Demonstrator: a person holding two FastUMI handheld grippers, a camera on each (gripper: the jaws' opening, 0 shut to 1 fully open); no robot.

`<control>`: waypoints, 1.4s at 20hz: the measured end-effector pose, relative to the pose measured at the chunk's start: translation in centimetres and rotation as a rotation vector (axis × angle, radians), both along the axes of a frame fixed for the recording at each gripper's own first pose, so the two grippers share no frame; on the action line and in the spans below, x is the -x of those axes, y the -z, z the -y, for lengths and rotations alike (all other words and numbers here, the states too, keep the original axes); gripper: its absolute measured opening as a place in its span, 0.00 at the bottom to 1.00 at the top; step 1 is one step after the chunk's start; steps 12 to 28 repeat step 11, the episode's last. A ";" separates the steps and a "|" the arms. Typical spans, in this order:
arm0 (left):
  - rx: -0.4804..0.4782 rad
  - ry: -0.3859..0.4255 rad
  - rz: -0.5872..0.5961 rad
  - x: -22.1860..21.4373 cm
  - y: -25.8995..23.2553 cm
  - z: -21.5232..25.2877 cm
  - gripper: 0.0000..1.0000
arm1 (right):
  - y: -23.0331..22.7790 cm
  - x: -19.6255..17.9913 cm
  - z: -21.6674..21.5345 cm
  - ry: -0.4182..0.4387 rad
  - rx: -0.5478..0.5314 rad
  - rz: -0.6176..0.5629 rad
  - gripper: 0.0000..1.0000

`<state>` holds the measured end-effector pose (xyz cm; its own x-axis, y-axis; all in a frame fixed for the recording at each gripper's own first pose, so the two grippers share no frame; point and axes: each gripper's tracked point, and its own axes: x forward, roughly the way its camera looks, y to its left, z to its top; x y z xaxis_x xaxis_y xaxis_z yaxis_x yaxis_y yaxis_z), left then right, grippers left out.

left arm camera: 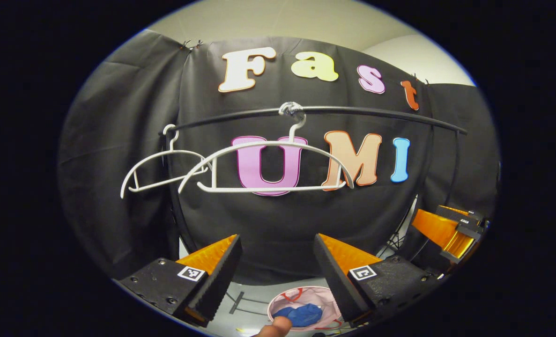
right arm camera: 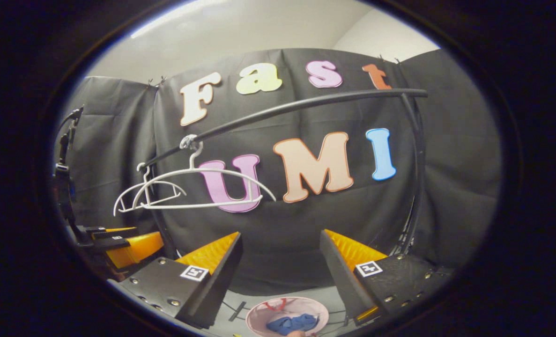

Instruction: Grasp the clothes on the hanger with both hands and then place them into the laundry hamper below.

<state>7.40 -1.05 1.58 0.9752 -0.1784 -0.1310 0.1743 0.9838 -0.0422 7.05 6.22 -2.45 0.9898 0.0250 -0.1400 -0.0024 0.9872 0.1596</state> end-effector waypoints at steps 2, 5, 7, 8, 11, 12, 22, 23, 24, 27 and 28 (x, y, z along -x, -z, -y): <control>-0.012 0.011 0.015 0.0 -0.5 0.6 0.95 | -0.8 0.5 1.2 0.032 0.009 0.022 0.98; -0.022 0.044 -0.007 0.5 0.4 1.8 0.96 | -1.3 1.2 2.9 0.073 0.043 0.027 0.98; -0.016 0.053 -0.005 0.5 0.6 2.2 0.96 | -1.6 1.7 4.1 0.098 0.066 0.031 0.92; -0.018 0.048 -0.004 0.5 0.6 2.1 0.96 | -1.7 1.8 4.6 0.105 0.070 0.031 1.00; -0.014 0.065 0.023 0.6 0.2 2.5 0.97 | -1.8 2.0 6.0 0.142 0.083 0.040 1.00; -0.014 0.065 0.023 0.6 0.2 2.5 0.97 | -1.8 2.0 6.0 0.142 0.083 0.040 1.00; -0.014 0.065 0.023 0.6 0.2 2.5 0.97 | -1.8 2.0 6.0 0.142 0.083 0.040 1.00; -0.014 0.065 0.023 0.6 0.2 2.5 0.97 | -1.8 2.0 6.0 0.142 0.083 0.040 1.00; -0.014 0.065 0.023 0.6 0.2 2.5 0.97 | -1.8 2.0 6.0 0.142 0.083 0.040 1.00; -0.014 0.065 0.023 0.6 0.2 2.5 0.97 | -1.8 2.0 6.0 0.142 0.083 0.040 1.00; -0.014 0.065 0.023 0.6 0.2 2.5 0.97 | -1.8 2.0 6.0 0.142 0.083 0.040 1.00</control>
